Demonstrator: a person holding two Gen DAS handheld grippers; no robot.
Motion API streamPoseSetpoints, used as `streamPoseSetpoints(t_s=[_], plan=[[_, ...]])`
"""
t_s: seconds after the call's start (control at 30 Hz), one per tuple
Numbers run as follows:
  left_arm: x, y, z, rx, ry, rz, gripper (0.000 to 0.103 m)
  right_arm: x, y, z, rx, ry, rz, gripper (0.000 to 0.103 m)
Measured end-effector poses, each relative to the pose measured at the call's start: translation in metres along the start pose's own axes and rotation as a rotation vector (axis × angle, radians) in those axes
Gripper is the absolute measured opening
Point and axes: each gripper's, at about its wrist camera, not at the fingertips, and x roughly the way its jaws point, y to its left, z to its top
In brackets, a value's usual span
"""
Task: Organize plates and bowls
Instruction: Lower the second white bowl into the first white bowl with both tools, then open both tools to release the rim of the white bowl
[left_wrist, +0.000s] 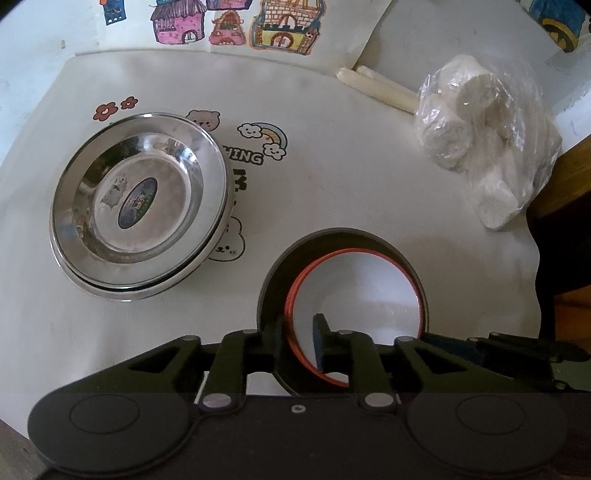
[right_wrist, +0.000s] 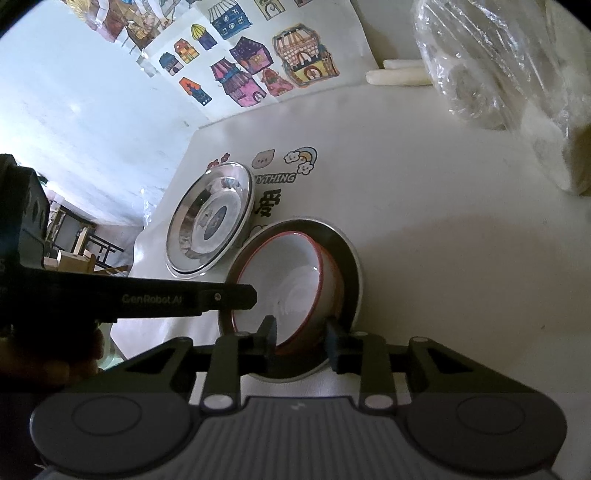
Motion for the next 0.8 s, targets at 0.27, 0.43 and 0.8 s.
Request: streamPoseSetpoints(t_s=[0.27, 0.43, 0.8], plan=[[-0.013, 0.001, -0.004, -0.031, -0.04, -0.012, 0.042, -0.01, 0.0, -0.001, -0.018, -0.029, 0.016, 0.05], [-0.022, 0.002, -0.005, -0.039, -0.076, -0.001, 0.07, -0.018, -0.002, 0.0, -0.027, -0.047, 0.007, 0.063], [-0.032, 0.006, -0.006, -0.058, -0.079, 0.046, 0.102, -0.037, -0.011, 0.002, -0.01, -0.1, -0.026, 0.101]])
